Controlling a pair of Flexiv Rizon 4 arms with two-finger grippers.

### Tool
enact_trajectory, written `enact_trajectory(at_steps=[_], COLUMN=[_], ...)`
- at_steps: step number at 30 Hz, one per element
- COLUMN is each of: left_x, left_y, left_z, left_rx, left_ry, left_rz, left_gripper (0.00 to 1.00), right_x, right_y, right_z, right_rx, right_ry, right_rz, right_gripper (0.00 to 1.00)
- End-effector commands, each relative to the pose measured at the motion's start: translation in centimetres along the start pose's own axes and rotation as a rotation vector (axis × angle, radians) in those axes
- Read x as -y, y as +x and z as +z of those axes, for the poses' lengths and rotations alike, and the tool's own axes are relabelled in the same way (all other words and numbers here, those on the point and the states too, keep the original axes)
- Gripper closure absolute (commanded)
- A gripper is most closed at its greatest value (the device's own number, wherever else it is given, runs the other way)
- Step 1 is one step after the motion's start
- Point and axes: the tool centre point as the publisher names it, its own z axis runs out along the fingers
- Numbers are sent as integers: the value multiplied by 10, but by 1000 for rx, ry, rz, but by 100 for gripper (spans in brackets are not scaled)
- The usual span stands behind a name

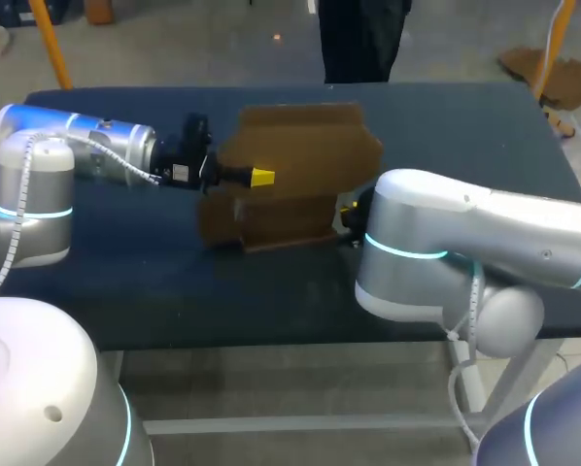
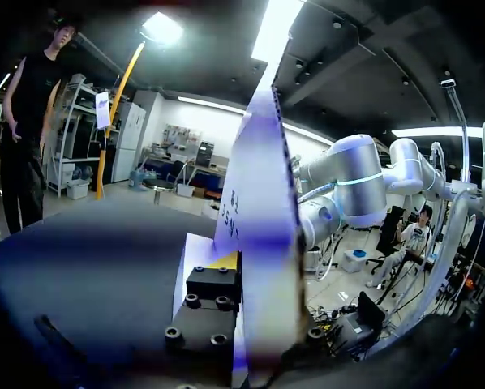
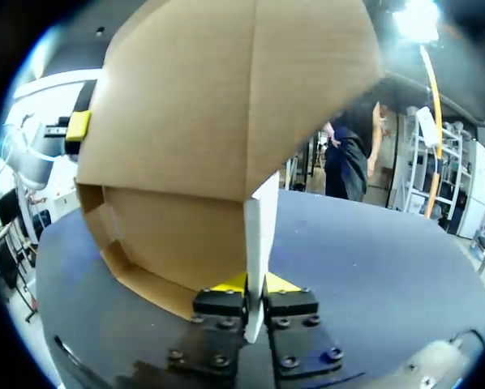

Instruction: Assemble the packaging by folding the flat box into shape, placing the metal phone stand inside, and closing the box properly

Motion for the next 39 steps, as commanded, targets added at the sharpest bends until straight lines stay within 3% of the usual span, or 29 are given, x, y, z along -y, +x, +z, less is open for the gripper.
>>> enact_trajectory(at_steps=[1,5,6,8,9,10,23,28,39], left_x=[-5,-5,-5,1,4,6,35,35,38], left_y=[0,0,0,1,1,1,16,29,58], left_z=[5,5,5,4,3,3,-11,-23,-56], left_rx=[-7,-7,-7,6,13,20,83,136,254], left_ry=[-1,-1,-1,-2,-13,-20,-113,-176,-205], left_rz=[0,0,0,19,31,39,155,207,305], left_gripper=[100,100,93,46,12,0,0,0,0], right_x=[0,0,0,0,0,-1,-1,-3,-8], right_y=[10,10,10,10,9,9,2,-9,-26], right_z=[11,9,8,7,6,5,-7,-10,-16], right_rx=[184,170,167,157,151,149,79,5,-98], right_ry=[3,3,2,2,1,1,-7,4,10], right_rz=[-3,-10,-10,-11,-10,-10,4,43,89], right_gripper=[100,100,100,100,100,100,100,100,100])
